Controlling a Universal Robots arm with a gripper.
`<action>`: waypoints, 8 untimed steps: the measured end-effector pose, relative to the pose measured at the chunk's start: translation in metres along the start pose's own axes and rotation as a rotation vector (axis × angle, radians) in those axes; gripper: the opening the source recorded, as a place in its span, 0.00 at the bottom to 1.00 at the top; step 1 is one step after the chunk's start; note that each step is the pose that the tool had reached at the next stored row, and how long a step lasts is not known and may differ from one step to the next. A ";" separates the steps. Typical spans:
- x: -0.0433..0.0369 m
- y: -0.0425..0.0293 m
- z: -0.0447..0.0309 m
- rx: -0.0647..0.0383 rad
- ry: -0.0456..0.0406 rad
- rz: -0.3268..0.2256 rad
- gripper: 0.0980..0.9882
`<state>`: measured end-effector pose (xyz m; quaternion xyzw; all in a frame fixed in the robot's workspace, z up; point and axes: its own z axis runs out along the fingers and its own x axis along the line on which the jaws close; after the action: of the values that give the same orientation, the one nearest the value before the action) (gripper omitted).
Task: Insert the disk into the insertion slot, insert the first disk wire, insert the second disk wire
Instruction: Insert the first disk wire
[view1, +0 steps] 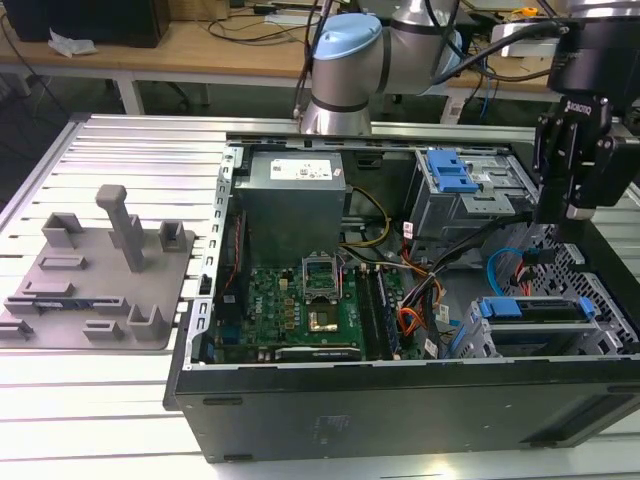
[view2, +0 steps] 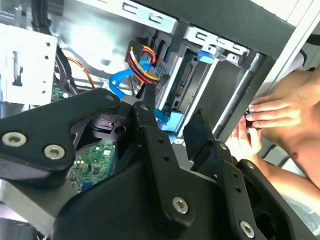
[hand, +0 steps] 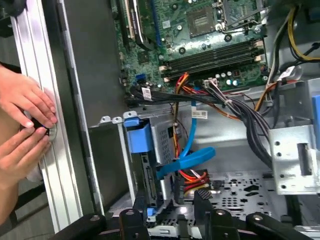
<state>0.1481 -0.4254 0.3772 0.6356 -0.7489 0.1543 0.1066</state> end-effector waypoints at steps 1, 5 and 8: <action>-0.0005 0.0009 0.0014 0.010 -0.0021 -0.003 0.45; -0.0028 0.0060 0.0094 0.033 -0.0074 -0.039 0.45; -0.0029 0.0072 0.0142 0.043 -0.0099 -0.056 0.45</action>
<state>0.1421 -0.4269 0.3623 0.6593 -0.7278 0.1642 0.0935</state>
